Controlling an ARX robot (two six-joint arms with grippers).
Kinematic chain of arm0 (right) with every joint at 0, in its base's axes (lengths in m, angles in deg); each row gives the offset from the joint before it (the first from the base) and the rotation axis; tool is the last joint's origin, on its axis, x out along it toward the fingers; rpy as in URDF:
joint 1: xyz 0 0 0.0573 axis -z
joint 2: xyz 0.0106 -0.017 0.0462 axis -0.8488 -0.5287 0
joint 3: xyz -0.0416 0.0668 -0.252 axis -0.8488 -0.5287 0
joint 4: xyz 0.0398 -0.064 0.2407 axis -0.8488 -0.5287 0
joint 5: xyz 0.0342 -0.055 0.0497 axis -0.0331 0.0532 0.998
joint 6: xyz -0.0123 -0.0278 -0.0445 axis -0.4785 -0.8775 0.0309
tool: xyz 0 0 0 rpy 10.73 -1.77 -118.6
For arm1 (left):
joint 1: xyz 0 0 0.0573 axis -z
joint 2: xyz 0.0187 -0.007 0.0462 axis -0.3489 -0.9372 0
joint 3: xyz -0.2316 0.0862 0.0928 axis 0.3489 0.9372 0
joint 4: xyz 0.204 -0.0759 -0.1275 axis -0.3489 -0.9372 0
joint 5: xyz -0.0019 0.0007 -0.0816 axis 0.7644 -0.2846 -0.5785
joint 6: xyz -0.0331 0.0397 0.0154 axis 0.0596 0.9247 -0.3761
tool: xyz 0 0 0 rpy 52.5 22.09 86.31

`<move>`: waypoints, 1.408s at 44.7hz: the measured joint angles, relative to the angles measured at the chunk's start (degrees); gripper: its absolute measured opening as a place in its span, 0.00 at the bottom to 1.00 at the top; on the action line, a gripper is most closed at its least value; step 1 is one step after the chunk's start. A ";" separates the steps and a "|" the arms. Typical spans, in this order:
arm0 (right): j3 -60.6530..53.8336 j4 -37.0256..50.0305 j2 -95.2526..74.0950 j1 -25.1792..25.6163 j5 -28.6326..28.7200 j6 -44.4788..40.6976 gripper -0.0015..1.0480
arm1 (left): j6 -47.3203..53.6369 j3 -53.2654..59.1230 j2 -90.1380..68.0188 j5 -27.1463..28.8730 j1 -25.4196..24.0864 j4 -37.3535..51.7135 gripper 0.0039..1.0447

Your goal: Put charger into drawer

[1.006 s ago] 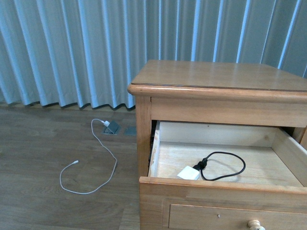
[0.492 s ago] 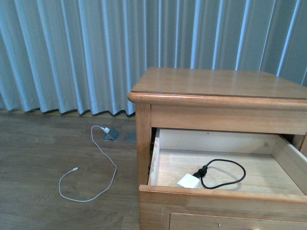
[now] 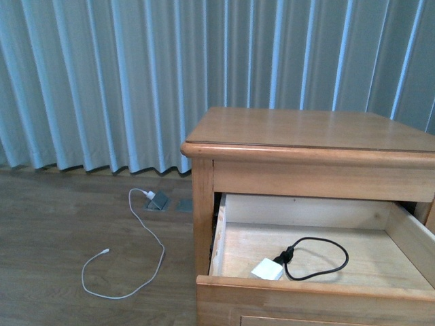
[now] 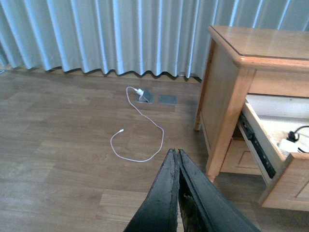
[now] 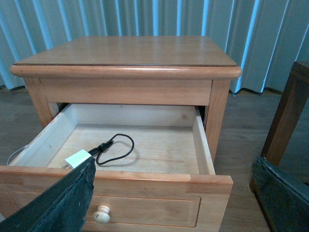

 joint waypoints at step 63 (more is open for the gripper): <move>5.92 -18.64 -15.41 -3.69 1.90 6.16 0.92 | 0.04 5.42 5.11 -0.74 -0.55 1.01 0.75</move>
